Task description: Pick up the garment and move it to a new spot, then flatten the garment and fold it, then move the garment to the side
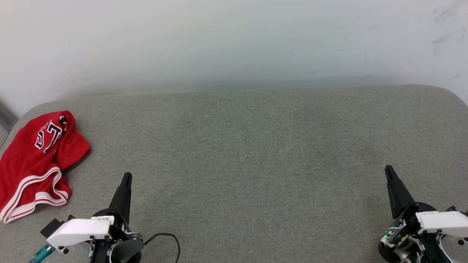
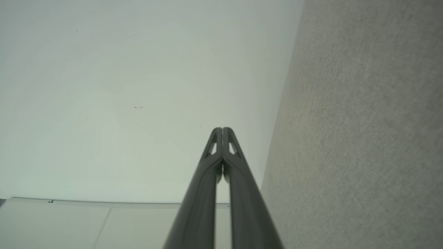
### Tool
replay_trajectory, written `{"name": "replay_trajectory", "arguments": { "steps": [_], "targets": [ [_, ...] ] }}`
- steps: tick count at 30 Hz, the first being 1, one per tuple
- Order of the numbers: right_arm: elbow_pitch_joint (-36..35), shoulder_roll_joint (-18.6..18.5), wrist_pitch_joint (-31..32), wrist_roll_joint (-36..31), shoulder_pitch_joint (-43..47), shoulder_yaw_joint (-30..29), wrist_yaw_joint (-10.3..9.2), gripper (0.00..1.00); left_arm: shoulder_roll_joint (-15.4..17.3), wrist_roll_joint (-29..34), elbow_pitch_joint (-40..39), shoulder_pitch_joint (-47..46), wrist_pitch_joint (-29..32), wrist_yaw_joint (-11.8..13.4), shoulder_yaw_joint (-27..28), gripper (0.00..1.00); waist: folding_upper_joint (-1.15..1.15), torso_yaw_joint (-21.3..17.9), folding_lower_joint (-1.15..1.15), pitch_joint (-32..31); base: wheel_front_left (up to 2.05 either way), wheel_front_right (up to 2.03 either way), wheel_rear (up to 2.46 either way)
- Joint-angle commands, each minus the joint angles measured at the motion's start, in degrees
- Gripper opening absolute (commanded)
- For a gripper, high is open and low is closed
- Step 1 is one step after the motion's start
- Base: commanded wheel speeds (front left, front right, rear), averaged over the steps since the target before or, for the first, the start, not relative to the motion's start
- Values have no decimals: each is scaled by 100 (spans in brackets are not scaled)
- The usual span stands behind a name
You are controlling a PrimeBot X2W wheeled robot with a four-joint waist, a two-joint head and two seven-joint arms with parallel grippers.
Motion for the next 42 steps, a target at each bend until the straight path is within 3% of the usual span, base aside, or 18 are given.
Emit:
{"name": "replay_trajectory", "arguments": {
  "steps": [1,40,41,42],
  "targets": [
    [3,21,3,21,-61,3,-2,0,-6,10,-3,-31,11,-18,13,0,0,0,0,0,0,0,0],
    [2,21,3,21,-61,2,-2,0,-7,9,-3,-31,11,-18,12,0,0,0,0,0,0,0,0],
    [0,0,0,0,0,-1,0,100,0,0,0,0,0,0,-2,100,0,0,0,0,0,0,0],
    [33,1,-1,-2,24,5,0,100,-3,1,40,18,-3,1,-10,100,0,0,0,0,0,0,0]
  ]
}}
